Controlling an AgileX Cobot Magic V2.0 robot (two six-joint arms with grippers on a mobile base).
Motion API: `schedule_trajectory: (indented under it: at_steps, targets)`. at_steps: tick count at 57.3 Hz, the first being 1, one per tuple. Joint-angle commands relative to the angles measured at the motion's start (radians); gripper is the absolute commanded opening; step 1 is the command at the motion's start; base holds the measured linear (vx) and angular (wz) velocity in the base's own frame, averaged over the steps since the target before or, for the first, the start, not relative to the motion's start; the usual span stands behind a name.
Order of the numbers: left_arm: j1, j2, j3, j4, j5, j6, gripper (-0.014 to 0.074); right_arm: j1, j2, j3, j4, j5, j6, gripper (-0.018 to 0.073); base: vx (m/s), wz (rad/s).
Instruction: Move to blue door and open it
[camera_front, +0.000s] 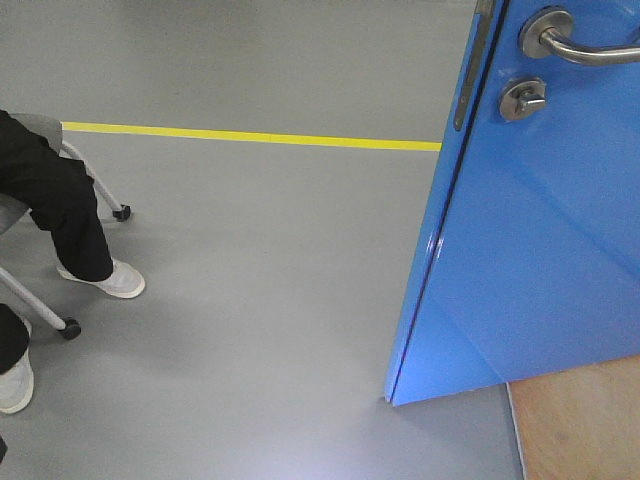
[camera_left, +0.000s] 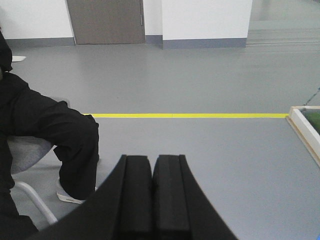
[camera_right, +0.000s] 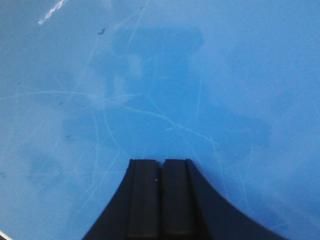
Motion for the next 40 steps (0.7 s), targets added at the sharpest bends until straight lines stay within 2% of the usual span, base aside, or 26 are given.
schedule_trajectory:
  at_steps: [1, 40]
  targets:
    - [-0.006, -0.011, -0.026, -0.003, -0.085, -0.007, 0.0073, 0.005, -0.024, -0.024, 0.017, -0.045, -0.006, 0.0012, 0.24, 0.11]
    - [-0.006, -0.011, -0.026, -0.003, -0.085, -0.007, 0.0073, 0.005, -0.024, -0.024, 0.017, -0.045, -0.006, 0.0012, 0.25, 0.06]
